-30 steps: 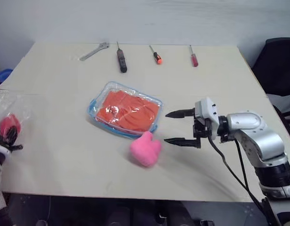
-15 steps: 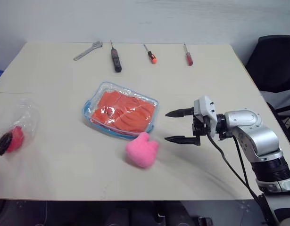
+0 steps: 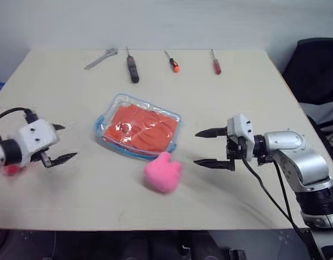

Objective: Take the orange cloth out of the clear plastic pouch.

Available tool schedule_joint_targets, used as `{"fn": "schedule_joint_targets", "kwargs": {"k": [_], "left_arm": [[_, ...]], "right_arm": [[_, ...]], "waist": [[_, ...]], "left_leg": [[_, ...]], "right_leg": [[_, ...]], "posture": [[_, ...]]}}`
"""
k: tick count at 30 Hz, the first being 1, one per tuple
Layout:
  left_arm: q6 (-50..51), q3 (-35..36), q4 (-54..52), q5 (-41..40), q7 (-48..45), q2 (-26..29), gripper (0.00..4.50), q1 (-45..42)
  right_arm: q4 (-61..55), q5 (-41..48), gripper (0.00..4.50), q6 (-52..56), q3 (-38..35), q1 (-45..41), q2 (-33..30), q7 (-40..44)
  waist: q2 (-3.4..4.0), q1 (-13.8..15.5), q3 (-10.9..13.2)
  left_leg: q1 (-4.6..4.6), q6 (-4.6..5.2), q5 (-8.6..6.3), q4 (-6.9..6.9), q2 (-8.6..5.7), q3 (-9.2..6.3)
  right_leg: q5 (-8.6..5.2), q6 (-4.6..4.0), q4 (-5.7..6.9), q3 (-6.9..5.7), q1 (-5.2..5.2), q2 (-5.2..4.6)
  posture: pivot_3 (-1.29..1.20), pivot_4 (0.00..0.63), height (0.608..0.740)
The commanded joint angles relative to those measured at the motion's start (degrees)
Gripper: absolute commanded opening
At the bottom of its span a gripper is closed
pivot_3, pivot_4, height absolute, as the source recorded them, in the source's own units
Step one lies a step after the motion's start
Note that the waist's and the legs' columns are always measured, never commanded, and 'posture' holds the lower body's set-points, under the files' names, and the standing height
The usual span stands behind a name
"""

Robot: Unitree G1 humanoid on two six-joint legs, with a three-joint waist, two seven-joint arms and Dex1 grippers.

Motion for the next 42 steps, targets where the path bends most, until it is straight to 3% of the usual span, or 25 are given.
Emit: {"fn": "schedule_joint_targets", "kwargs": {"k": [1, 6, 15, 20, 26, 29, 32, 37, 39, 42], "left_arm": [[-12.7, -8.8, 12.8, 8.2, -0.3, -2.5, 4.42, -11.8], [-24.7, -14.6, 28.1, 13.5, 2.6, -8.2, 4.42, -25.2], [-37.0, -20.5, 42.9, 18.5, 2.8, -14.6, 4.42, -36.0], [-39.8, -23.1, 48.0, 20.8, 2.7, -16.6, 3.39, -38.2], [-38.9, -22.6, 49.3, 19.3, 1.4, -18.4, 1.66, -38.1], [-32.6, -21.0, 42.2, 16.1, -1.5, -18.1, 0.75, -33.4], [-17.9, -18.0, 24.5, 12.7, -1.8, -17.7, 0.01, -23.9], [10.7, -14.9, -11.6, 10.3, 1.4, -20.1, 0.01, -9.1], [16.9, -16.4, -20.8, 11.4, 2.7, -21.9, 0.01, -6.8], [20.9, -19.5, -26.5, 14.5, 4.7, -24.0, 0.01, -6.4]], "right_arm": [[-4.7, 1.6, 4.50, 0.9, -2.6, 1.9, -0.9, -1.5], [-7.5, 2.4, 4.50, 2.3, -4.1, 4.6, -1.4, -3.4], [-9.4, 3.1, 4.50, 3.7, -5.0, 6.4, -1.9, -5.3], [-10.0, 3.6, 4.50, 4.6, -5.2, 6.0, -1.9, -6.1], [-10.8, 3.9, 4.50, 5.1, -5.2, 6.3, -2.1, -6.8], [-11.1, 3.8, 4.50, 5.2, -5.4, 6.8, -2.4, -6.8], [-11.1, 3.4, 4.50, 4.9, -5.4, 7.5, -2.6, -7.0], [-10.9, 1.4, 4.50, 3.1, -5.1, 9.6, -3.3, -7.1], [-9.8, 0.1, 4.50, 1.6, -4.7, 10.3, -3.7, -6.7], [-7.9, -1.5, 4.50, -0.5, -4.2, 10.4, -4.0, -5.9]], "waist": [[0.00, 0.2, 0.0], [-0.02, 0.7, 0.0], [-0.04, 0.9, 0.0], [-0.05, 0.9, 0.0], [-0.05, 1.0, 0.0], [-0.05, 1.0, 0.0], [-0.05, 0.7, 0.0], [-0.05, 0.9, 0.0], [-0.05, 1.7, 0.0], [-0.06, 2.5, 0.0]], "left_leg": [[-0.08, 0.00, 0.00, 0.06, 0.00, -0.01], [-0.20, 0.09, -0.04, 0.16, -0.07, 0.02], [-0.27, 0.23, 0.03, 0.32, -0.29, -0.01], [-0.25, 0.28, 0.08, 0.41, -0.34, 0.04], [-0.23, 0.28, 0.20, 0.42, -0.43, 0.03], [-0.24, 0.28, 0.21, 0.42, -0.44, 0.02], [-0.24, 0.30, 0.19, 0.40, -0.44, 0.01], [-0.25, 0.40, 0.14, 0.35, -0.43, 0.00], [-0.27, 0.43, 0.14, 0.37, -0.45, -0.01], [-0.20, 0.51, 0.18, 0.39, -0.53, 0.01]], "right_leg": [[0.01, 0.02, 0.01, -0.10, -0.04, -0.01], [0.07, 0.13, 0.09, -0.29, -0.06, -0.10], [0.21, 0.37, -0.06, -0.40, -0.03, -0.32], [0.25, 0.45, -0.04, -0.33, -0.02, -0.37], [0.29, 0.50, 0.01, -0.32, 0.00, -0.46], [0.29, 0.51, 0.02, -0.31, 0.00, -0.48], [0.30, 0.51, 0.21, -0.26, 0.00, -0.50], [0.30, 0.52, 0.19, -0.18, 0.01, -0.53], [0.34, 0.58, 0.11, -0.16, 0.05, -0.53], [0.40, 0.68, -0.20, -0.06, 0.19, -0.54]], "posture": [[0.00, 0.150, 0.740], [0.00, 0.150, 0.740], [0.00, 0.150, 0.740], [0.00, 0.150, 0.740], [0.00, 0.150, 0.740], [0.00, 0.150, 0.740], [0.00, 0.150, 0.740], [0.00, 0.150, 0.740], [0.00, 0.150, 0.740], [0.00, 0.150, 0.740]]}}
